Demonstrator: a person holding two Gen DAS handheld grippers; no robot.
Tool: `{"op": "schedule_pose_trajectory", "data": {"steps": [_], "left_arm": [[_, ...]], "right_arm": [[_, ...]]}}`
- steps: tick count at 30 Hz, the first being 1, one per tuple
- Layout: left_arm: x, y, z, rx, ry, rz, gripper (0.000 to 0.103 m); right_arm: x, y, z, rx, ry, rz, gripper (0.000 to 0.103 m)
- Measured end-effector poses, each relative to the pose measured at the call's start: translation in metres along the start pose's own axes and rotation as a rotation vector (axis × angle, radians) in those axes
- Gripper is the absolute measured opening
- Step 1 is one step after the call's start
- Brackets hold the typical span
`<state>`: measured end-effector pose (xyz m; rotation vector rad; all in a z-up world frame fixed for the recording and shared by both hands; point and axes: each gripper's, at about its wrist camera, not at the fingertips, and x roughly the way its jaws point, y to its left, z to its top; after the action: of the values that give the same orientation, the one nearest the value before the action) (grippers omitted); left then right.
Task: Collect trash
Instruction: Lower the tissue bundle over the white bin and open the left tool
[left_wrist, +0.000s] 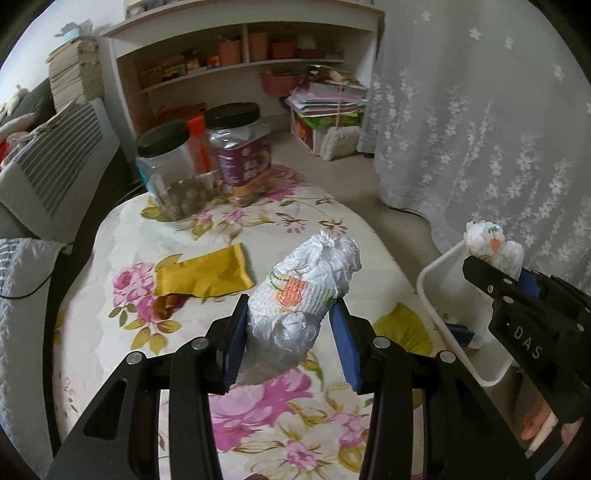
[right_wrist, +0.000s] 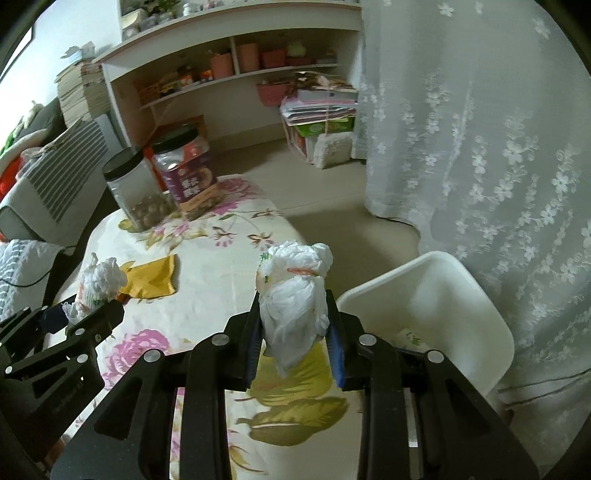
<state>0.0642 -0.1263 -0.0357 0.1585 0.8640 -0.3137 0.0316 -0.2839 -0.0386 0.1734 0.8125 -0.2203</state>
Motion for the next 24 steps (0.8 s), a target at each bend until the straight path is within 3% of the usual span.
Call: {"op": "schedule_pose_trajectory", "data": {"steps": [14, 15, 16, 24], "left_arm": [[0.003, -0.066, 0.004, 0.078, -0.009, -0.051, 0.043], [0.003, -0.07, 0.004, 0.081, -0.009, -0.055, 0.043], [0.004, -0.075, 0.004, 0.087, -0.009, -0.06, 0.043], [0.01, -0.115, 0.004, 0.129, -0.003, -0.11, 0.043]], "right_arm": [[0.0, -0.076, -0.003, 0.095, 0.012, -0.118, 0.031], [0.001, -0.084, -0.004, 0.112, 0.016, -0.133, 0.036], [0.002, -0.092, -0.004, 0.131, 0.02, -0.151, 0.047], [-0.02, -0.144, -0.008, 0.259, -0.031, -0.231, 0.072]]}}
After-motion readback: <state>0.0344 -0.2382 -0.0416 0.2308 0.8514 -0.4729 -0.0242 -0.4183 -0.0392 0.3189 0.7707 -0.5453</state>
